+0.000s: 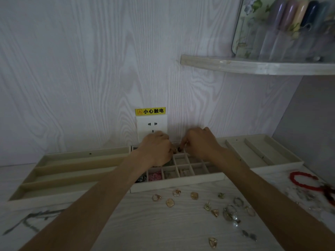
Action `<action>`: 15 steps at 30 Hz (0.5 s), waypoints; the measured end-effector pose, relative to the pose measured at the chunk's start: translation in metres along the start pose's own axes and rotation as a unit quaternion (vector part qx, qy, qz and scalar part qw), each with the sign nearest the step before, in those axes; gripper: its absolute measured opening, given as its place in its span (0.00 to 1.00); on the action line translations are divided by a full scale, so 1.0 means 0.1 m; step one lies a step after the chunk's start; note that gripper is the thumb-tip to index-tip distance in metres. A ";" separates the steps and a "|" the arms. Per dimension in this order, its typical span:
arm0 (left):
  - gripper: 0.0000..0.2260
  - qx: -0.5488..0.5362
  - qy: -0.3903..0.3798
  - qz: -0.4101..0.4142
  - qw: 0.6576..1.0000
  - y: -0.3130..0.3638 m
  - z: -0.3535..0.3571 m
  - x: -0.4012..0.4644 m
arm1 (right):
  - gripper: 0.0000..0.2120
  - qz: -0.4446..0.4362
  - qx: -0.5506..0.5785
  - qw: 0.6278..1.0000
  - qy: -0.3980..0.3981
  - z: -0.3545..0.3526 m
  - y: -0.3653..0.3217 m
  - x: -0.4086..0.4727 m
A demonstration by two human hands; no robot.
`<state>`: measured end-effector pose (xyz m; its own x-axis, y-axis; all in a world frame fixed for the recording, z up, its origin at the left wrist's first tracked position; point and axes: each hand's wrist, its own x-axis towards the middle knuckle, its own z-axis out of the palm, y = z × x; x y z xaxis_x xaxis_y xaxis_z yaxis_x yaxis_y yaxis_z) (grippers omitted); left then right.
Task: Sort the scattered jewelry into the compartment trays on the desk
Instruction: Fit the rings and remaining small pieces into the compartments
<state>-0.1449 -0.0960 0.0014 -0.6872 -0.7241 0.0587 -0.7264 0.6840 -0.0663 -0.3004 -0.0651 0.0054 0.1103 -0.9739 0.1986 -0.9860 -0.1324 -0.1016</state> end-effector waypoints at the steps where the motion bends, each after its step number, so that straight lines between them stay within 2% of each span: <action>1: 0.17 0.004 0.000 0.000 1.000 0.00 0.00 0.00 | 0.12 -0.004 -0.005 1.000 -0.005 0.00 -0.01 0.00; 9: 0.17 0.010 -0.011 0.000 1.000 0.00 0.00 0.01 | 0.14 -0.011 -0.014 1.000 -0.020 0.04 -0.03 0.00; 15: 0.16 -0.030 -0.008 -0.004 1.000 0.01 -0.03 -0.01 | 0.14 -0.012 -0.006 1.000 -0.017 0.03 -0.02 0.00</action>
<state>-0.1447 -0.0942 0.0046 -0.6815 -0.7306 0.0422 -0.7314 0.6819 -0.0065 -0.2980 -0.0655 0.0024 0.1389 -0.9761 0.1672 -0.9842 -0.1548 -0.0861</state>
